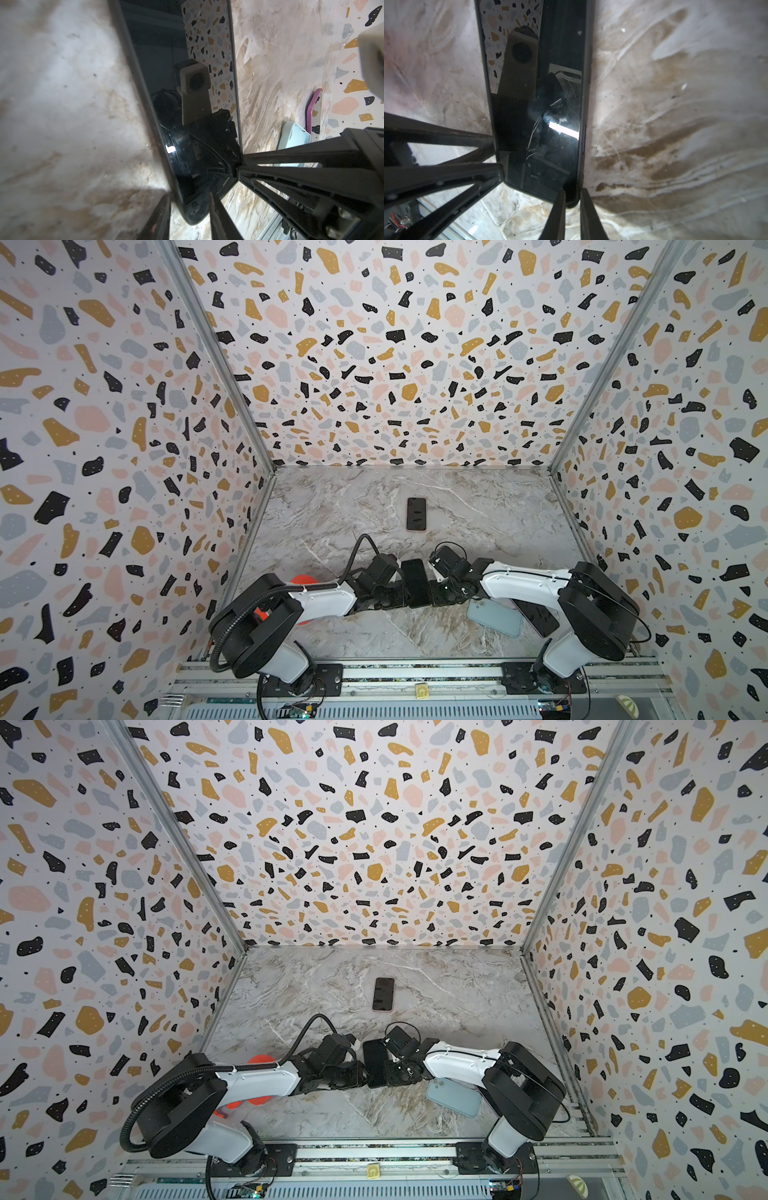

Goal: Put the phone into the phone case

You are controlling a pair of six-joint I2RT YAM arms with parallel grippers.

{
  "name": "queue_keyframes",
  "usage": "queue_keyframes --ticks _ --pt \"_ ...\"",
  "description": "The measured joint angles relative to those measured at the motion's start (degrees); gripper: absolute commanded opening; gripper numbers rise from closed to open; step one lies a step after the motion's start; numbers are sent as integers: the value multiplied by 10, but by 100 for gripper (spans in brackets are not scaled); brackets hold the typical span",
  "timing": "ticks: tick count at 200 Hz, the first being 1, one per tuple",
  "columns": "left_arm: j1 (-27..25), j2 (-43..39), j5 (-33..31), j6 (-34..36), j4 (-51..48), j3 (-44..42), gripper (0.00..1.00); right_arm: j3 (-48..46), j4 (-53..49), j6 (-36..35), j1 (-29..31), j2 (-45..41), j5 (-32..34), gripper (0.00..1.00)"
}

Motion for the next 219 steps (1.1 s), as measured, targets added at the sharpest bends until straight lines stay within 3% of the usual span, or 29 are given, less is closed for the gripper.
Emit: queue_keyframes --ticks 75,155,175,219 --pt "0 0 0 0 0 0 34 -3 7 3 -1 -3 3 0" --pt "0 0 -1 -1 -1 0 35 -7 12 3 -1 -9 5 0" --pt "-1 0 -17 4 -33 16 35 -7 10 6 4 -18 4 18" --pt "-2 -3 -90 15 -160 79 37 -7 14 -4 3 -79 15 38"
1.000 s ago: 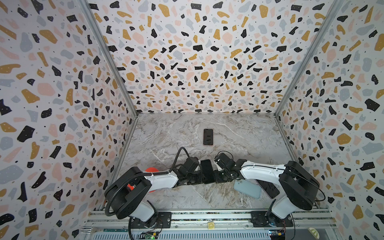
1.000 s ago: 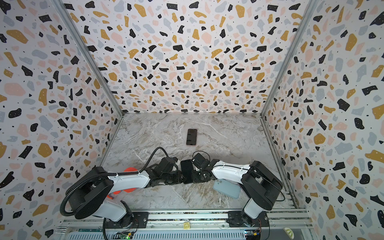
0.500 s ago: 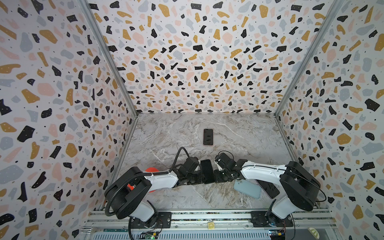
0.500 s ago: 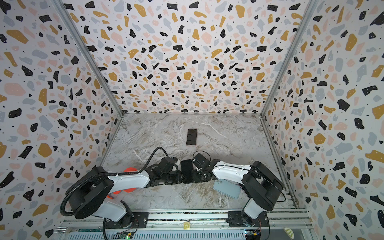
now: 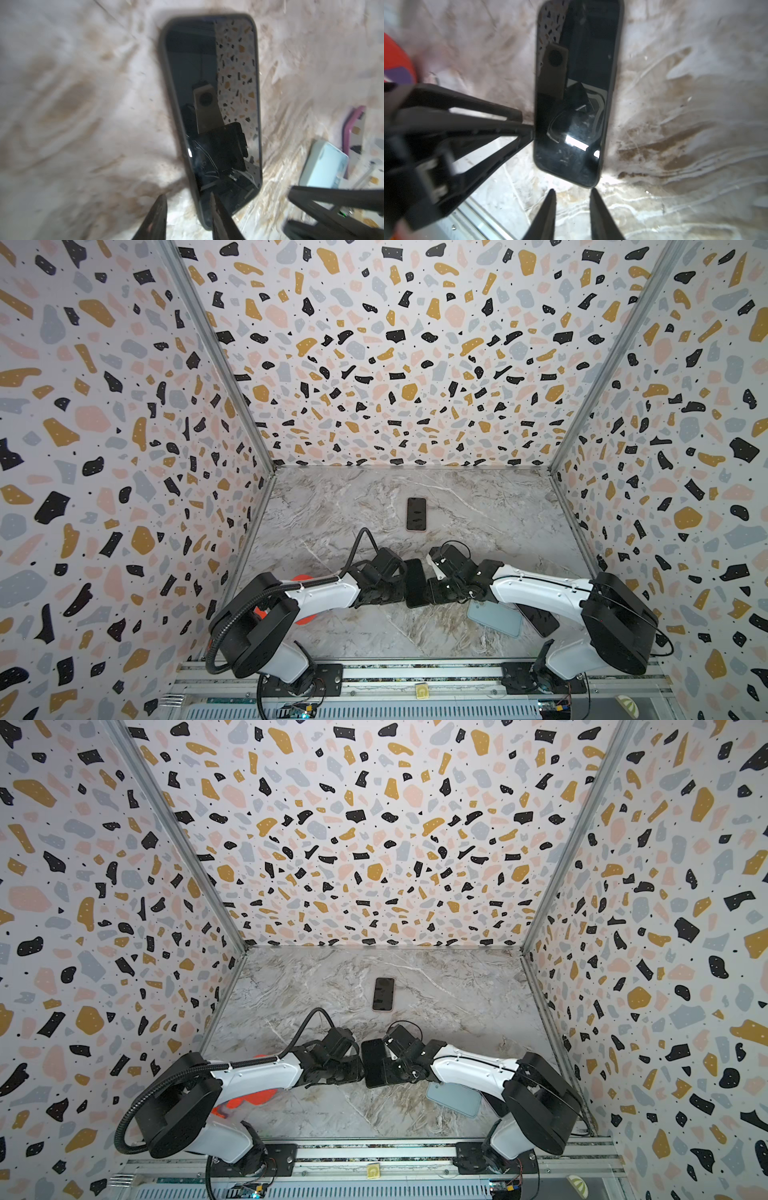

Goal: Put the phone into the phone case
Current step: 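Lower the cased phone flat with the left gripper while the right gripper opens and withdraws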

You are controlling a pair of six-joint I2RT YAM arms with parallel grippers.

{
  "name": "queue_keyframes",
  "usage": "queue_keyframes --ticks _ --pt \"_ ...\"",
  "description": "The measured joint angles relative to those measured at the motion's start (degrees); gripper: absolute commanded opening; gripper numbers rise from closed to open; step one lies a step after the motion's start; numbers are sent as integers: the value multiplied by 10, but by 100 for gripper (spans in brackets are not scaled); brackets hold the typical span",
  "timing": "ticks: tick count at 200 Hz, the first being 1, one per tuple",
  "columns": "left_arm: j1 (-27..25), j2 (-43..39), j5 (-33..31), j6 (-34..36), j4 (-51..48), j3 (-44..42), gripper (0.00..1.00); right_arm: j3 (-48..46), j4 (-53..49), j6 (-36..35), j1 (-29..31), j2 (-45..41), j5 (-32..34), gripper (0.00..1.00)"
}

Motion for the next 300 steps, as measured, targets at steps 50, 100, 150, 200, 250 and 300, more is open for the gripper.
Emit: queue_keyframes --ticks 50,100,150,200,250,300 --pt "-1 7 -64 0 -98 82 44 -7 30 -46 -50 -50 32 43" --pt "-13 56 -107 -2 -140 147 52 -49 81 -108 -87 -96 51 47" --pt "-20 111 -118 -3 -162 169 57 -51 89 -152 -131 -113 -7 56" --pt "-47 137 -138 -9 -190 221 94 -96 106 -166 -158 -160 -29 73" --pt "-65 166 -149 -16 -208 245 100 -118 115 -175 -170 -179 -38 77" --pt "-87 216 -156 -15 -227 300 100 -118 120 -181 -176 -174 -45 77"
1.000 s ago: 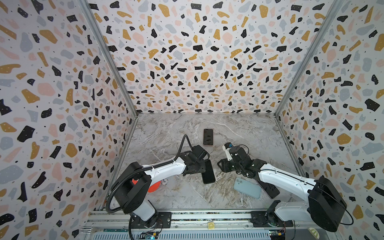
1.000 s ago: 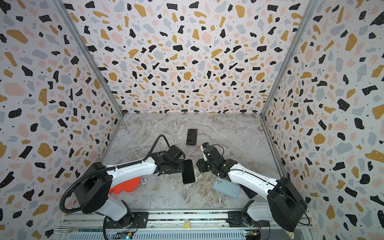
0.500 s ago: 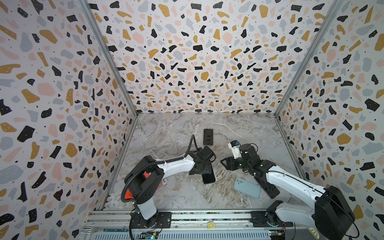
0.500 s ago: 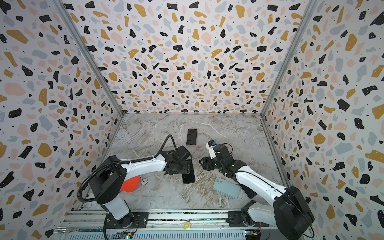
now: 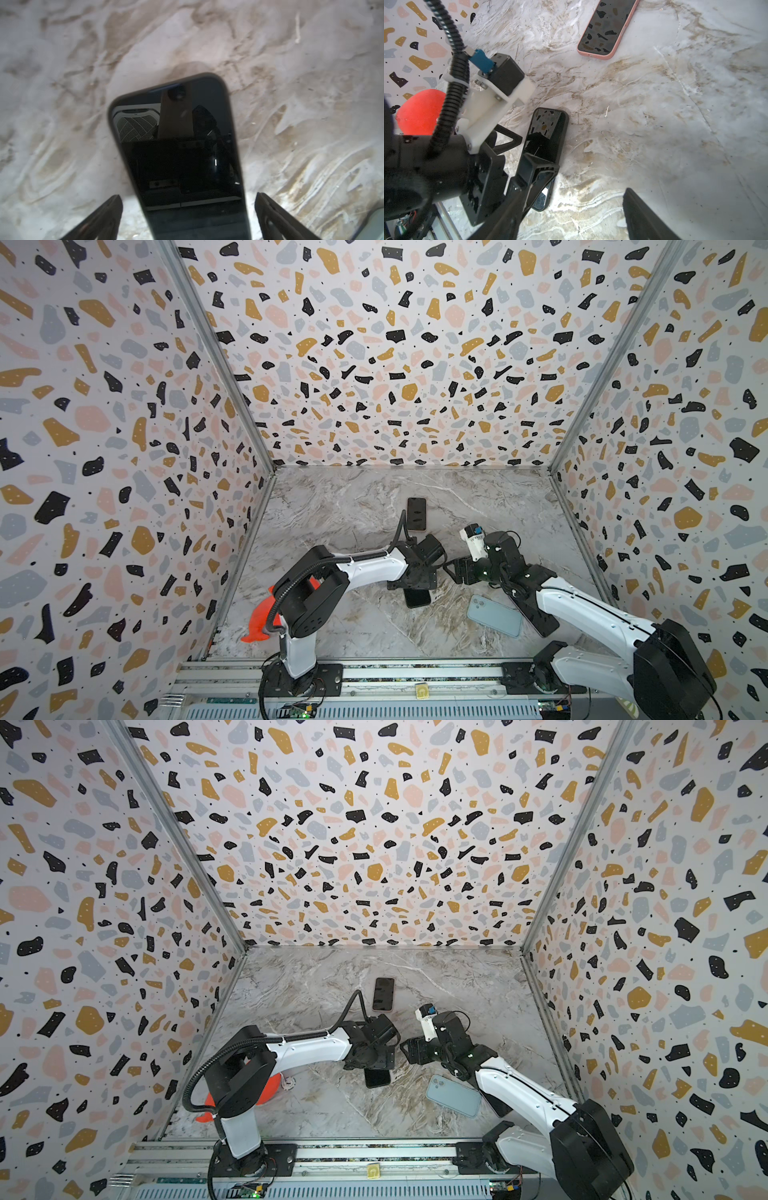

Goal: Put the phone into the phone case
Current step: 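Lower the cased phone flat with the left gripper while the right gripper opens and withdraws, then carry the black-cased phone with the left gripper beside the pink-cased phone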

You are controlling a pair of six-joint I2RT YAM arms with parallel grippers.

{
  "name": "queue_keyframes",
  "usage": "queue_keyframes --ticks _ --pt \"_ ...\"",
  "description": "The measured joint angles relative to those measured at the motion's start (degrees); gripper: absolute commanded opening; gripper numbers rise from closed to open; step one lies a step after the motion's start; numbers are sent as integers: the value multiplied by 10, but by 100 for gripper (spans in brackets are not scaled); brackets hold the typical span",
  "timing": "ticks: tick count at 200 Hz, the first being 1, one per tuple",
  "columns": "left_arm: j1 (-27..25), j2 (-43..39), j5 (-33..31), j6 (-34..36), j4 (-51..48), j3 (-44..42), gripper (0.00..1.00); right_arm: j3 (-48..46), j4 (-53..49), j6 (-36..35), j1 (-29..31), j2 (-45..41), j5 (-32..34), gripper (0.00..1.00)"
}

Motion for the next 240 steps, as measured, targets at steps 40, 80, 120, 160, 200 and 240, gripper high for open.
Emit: queue_keyframes --ticks 40,80,120,160,200,240 --pt "-7 16 -8 1 -8 12 100 0 4 0 -1 14 -6 77" --pt "-7 22 -11 1 -10 10 99 -2 9 0 -2 27 -9 77" --pt "-7 16 -15 0 -8 -1 88 -2 19 0 -2 35 -14 77" --pt "-2 1 -17 0 3 -23 74 -2 21 0 -2 40 -15 77" --pt "4 -4 -16 0 7 -28 65 -4 23 2 -2 41 -15 77" --pt "11 -4 -17 2 5 -28 60 -5 23 2 -2 41 -13 77"
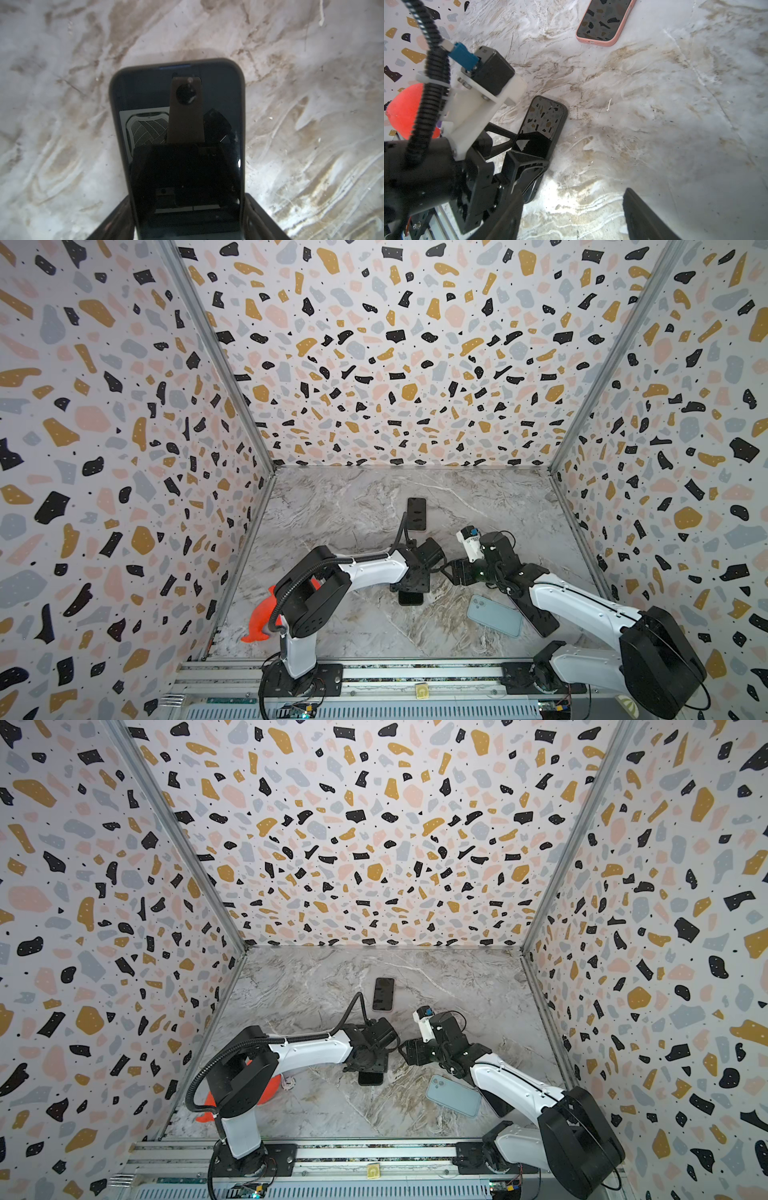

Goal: Put the phone into the phone case
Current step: 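Carry the black-cased phone with the left gripper beside the pink-cased phone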

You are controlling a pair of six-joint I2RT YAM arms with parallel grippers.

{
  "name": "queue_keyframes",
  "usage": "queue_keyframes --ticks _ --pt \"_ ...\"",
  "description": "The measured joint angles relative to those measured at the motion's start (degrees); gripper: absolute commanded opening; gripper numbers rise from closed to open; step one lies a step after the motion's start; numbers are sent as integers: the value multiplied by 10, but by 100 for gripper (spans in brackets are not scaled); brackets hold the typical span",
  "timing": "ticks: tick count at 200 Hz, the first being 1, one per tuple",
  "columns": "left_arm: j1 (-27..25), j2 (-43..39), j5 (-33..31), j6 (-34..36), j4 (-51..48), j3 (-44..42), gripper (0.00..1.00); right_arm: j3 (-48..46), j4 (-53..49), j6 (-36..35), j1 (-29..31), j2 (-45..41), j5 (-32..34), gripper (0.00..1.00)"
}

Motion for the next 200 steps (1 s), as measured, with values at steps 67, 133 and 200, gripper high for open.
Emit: queue_keyframes --ticks 67,133,200 --pt "54 0 -39 31 -42 15 57 0 0 0 0 0 8 77" --pt "142 13 -73 122 -67 120 56 0 0 0 -2 5 12 77" --pt "195 186 -74 214 -121 359 55 0 5 0 -9 25 14 77"
